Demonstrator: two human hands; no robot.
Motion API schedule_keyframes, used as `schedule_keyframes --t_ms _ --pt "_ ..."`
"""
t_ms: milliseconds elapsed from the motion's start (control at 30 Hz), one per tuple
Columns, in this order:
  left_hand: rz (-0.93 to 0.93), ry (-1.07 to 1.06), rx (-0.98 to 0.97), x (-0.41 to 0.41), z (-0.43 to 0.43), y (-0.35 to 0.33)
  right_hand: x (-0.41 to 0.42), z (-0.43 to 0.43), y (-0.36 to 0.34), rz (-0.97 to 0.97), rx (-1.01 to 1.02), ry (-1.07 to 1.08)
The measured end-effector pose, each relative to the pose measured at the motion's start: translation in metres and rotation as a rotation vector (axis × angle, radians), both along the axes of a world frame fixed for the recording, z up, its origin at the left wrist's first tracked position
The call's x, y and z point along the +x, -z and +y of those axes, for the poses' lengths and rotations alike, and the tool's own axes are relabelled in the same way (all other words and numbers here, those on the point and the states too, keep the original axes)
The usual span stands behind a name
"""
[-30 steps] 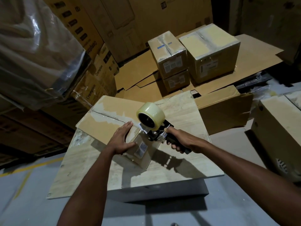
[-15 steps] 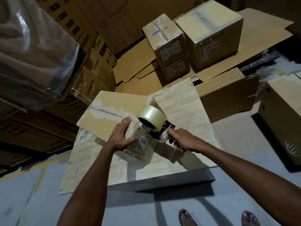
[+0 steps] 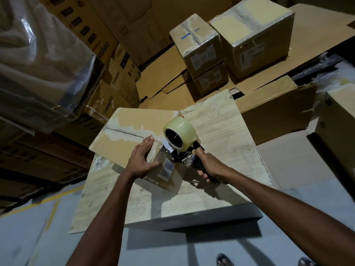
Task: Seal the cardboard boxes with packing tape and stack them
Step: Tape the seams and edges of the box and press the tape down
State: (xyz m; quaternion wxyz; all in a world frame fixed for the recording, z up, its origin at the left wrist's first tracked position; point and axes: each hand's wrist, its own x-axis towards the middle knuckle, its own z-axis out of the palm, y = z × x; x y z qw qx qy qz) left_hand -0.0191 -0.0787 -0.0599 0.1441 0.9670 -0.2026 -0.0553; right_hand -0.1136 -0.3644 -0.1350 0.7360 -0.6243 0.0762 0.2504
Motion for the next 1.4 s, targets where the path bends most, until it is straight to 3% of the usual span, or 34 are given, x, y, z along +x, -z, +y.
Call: schedule_keyframes --t_ms 300,667,867,1200,1400 --pt "0.053 0.002 0.078 0.014 0.004 -0.005 0.011 -0.012 0.005 0.161 0.276 -0.073" --pt "0.143 0.043 0.195 0.011 -0.006 -0.022 0.008 -0.056 0.054 0.362 0.593 0.181" --pt "0.209 0.087 0.235 0.004 0.035 -0.030 0.021 -0.065 0.074 0.450 0.743 0.333" --pt "0.176 0.024 0.288 -0.007 0.065 -0.018 0.028 -0.049 0.099 0.471 0.881 0.405" --pt "0.163 0.009 0.304 -0.006 0.079 -0.014 0.026 -0.043 0.094 0.404 0.796 0.530"
